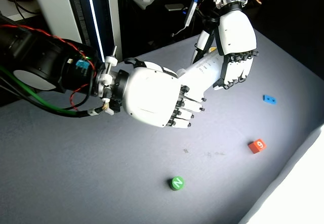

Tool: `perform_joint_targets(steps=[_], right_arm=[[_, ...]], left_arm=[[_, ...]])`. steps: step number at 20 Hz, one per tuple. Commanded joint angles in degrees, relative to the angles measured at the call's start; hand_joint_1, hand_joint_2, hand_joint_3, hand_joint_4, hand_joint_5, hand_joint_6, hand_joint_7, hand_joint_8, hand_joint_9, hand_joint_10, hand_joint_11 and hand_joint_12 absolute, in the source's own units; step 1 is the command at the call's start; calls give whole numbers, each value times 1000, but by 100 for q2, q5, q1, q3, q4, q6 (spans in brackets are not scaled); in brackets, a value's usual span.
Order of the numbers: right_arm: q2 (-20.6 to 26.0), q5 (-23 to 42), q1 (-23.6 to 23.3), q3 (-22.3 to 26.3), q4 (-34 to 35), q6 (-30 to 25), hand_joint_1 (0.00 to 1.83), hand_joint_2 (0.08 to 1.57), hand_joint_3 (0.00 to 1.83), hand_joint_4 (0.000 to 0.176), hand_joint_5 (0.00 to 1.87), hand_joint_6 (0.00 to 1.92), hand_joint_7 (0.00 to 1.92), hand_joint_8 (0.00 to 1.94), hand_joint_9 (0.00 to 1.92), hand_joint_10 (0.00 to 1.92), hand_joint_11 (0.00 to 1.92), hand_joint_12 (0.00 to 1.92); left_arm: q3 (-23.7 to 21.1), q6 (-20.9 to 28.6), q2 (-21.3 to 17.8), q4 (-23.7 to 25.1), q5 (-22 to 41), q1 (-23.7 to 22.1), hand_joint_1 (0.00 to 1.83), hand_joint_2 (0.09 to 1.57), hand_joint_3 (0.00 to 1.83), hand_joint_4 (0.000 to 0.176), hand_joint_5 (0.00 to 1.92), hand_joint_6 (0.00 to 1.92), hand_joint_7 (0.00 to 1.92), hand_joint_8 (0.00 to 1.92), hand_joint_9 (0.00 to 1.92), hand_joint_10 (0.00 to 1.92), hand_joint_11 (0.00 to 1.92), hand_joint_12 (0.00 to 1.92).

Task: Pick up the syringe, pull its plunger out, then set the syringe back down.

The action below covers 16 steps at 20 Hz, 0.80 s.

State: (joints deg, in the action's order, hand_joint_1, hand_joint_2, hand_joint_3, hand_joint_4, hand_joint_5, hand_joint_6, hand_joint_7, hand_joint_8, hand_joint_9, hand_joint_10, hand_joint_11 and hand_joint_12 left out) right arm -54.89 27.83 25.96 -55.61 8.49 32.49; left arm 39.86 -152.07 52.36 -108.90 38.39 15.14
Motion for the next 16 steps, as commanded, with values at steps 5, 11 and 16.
perform_joint_targets(steps=[5, 11, 16], right_arm=[[418, 390, -108, 6, 64, 58, 1127, 1309, 3, 0, 580, 1434, 719, 1578, 646, 1313, 561, 1520], [854, 213, -321, 242, 63, 58, 1128, 1314, 0, 0, 566, 1449, 722, 1585, 655, 1337, 582, 1516], [1174, 69, -386, 352, 61, 76, 1135, 1293, 0, 0, 617, 1391, 735, 1540, 684, 1237, 576, 1476]], left_arm=[[1, -120, -38, 390, 109, -79, 1223, 1132, 1, 0, 956, 915, 949, 1196, 866, 914, 613, 1221], [3, -120, -39, 389, 109, -79, 1222, 1142, 1, 0, 931, 937, 938, 1231, 865, 911, 609, 1197], [2, -120, -39, 374, 109, -81, 1224, 1150, 0, 0, 918, 940, 924, 1271, 851, 936, 595, 1213]])
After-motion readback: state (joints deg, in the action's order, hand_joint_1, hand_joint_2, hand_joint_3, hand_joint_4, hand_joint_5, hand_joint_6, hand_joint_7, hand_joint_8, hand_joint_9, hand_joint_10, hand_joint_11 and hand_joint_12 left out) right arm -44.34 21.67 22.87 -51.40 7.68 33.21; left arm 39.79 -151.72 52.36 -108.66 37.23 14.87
